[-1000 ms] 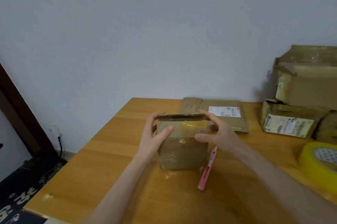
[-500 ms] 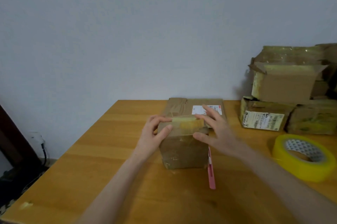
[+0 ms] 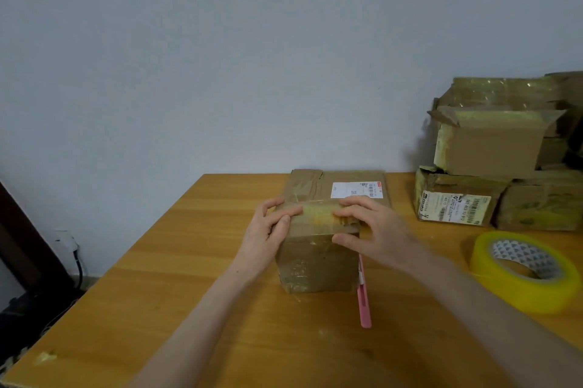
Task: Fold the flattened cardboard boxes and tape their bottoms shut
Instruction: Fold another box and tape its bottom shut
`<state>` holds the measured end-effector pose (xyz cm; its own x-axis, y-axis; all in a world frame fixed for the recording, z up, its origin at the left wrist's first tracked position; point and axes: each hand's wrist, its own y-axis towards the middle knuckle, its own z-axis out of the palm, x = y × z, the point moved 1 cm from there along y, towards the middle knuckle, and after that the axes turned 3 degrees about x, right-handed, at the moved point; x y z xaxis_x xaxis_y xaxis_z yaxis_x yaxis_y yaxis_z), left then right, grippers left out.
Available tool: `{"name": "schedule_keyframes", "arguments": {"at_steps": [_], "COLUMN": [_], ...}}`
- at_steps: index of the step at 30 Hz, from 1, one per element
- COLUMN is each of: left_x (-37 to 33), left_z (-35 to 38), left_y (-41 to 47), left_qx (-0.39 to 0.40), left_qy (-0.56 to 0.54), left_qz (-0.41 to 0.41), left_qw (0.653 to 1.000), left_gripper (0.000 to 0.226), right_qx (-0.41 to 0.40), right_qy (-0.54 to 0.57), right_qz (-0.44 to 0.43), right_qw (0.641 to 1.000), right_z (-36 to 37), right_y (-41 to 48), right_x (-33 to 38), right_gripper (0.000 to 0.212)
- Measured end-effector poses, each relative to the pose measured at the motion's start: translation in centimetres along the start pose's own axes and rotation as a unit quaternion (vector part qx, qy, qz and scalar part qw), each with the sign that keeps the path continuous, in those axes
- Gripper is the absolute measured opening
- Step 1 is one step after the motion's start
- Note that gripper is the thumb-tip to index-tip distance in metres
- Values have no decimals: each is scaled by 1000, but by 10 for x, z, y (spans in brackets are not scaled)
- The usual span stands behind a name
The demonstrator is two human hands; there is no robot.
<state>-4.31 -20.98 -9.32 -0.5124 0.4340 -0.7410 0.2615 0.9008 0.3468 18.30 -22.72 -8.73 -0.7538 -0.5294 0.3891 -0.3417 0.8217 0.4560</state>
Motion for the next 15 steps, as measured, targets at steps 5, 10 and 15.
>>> {"name": "schedule_keyframes", "arguments": {"at_steps": [5, 10, 15], "left_x": [-3, -9, -34], "left_z": [-1, -13, 2], "left_y": [0, 5, 7], "left_qx": [6, 34, 30], "left_qy": [13, 87, 320], "left_qz": [-1, 27, 107], "left_qw": [1000, 995, 941], "left_gripper": [31, 36, 40], "right_qx": [-31, 26, 16], "right_qy": [66, 0, -82], "right_qz": [79, 34, 50], "right_qw": [994, 999, 995], "right_z": [-3, -2, 6], "right_y": [-2, 0, -2], "right_x": [0, 9, 20], "right_gripper": [68, 61, 74]}}
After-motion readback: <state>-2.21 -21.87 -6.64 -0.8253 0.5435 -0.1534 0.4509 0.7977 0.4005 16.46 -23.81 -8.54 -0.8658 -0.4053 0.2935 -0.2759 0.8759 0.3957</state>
